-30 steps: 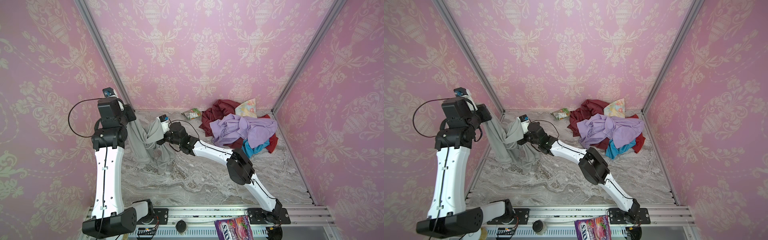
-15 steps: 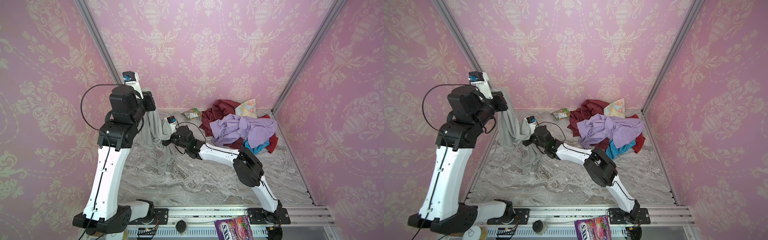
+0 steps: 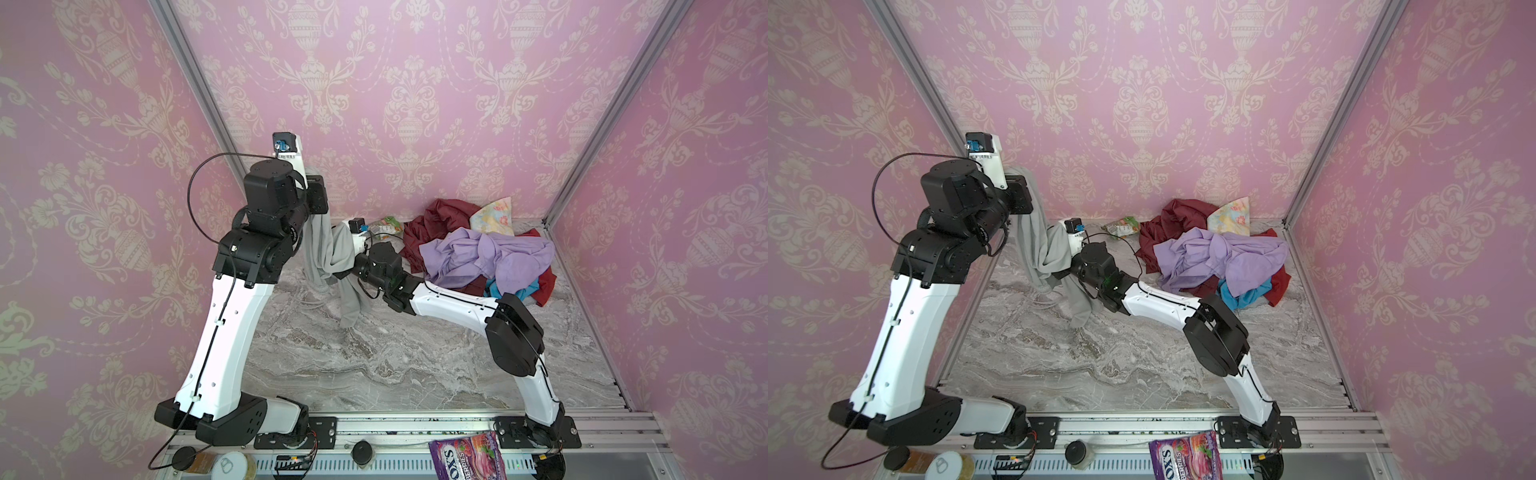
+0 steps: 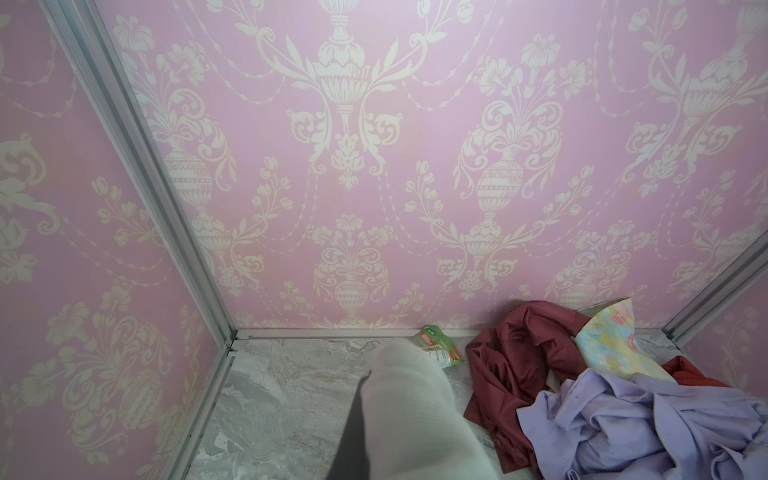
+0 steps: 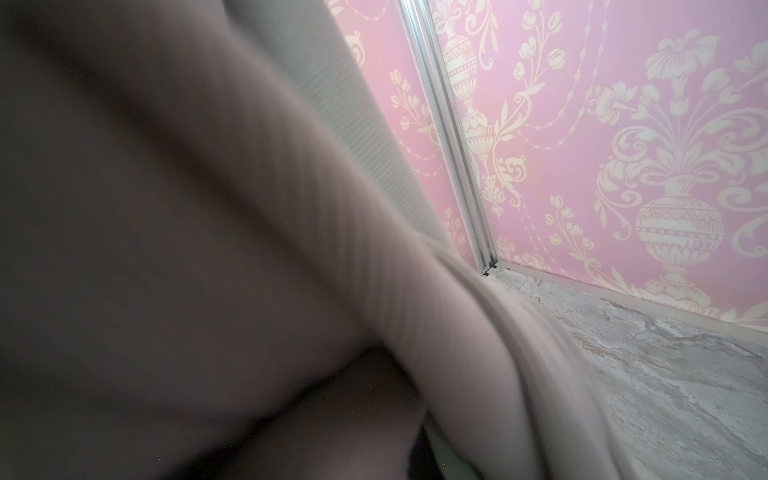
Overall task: Pick out a specific cloth from the pile
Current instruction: 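Lower the garment onto the table with both grippers and release with the right gripper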
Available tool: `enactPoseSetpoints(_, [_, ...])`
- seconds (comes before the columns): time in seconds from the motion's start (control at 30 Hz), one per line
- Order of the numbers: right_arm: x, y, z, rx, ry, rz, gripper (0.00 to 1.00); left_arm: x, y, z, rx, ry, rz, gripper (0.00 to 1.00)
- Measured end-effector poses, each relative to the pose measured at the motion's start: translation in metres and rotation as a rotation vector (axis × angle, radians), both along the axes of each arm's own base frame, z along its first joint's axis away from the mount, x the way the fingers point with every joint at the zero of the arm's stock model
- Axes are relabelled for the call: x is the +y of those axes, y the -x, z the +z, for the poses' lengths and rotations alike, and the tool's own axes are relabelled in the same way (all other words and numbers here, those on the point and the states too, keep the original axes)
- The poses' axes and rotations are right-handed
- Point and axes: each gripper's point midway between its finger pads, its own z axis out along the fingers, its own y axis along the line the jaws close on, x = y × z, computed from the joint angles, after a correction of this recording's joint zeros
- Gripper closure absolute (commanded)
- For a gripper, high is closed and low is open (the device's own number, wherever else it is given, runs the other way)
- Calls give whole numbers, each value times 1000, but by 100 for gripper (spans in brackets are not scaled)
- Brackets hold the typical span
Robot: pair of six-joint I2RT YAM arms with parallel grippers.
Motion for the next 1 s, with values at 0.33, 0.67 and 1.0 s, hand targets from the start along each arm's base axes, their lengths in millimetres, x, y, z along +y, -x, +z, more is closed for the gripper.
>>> enactPoseSetpoints(0.33, [53,19,-73,100,52,118,100,91,16,-100,204,-47,237,100])
enactPoseSetpoints(0.67, [28,30,-165,214,192,90,100,67,10,-219,390,28,177,100])
enactPoseSetpoints(1.0, [-34,19,-230,334,367,-12,39,41,7,-303,486,147,142,100])
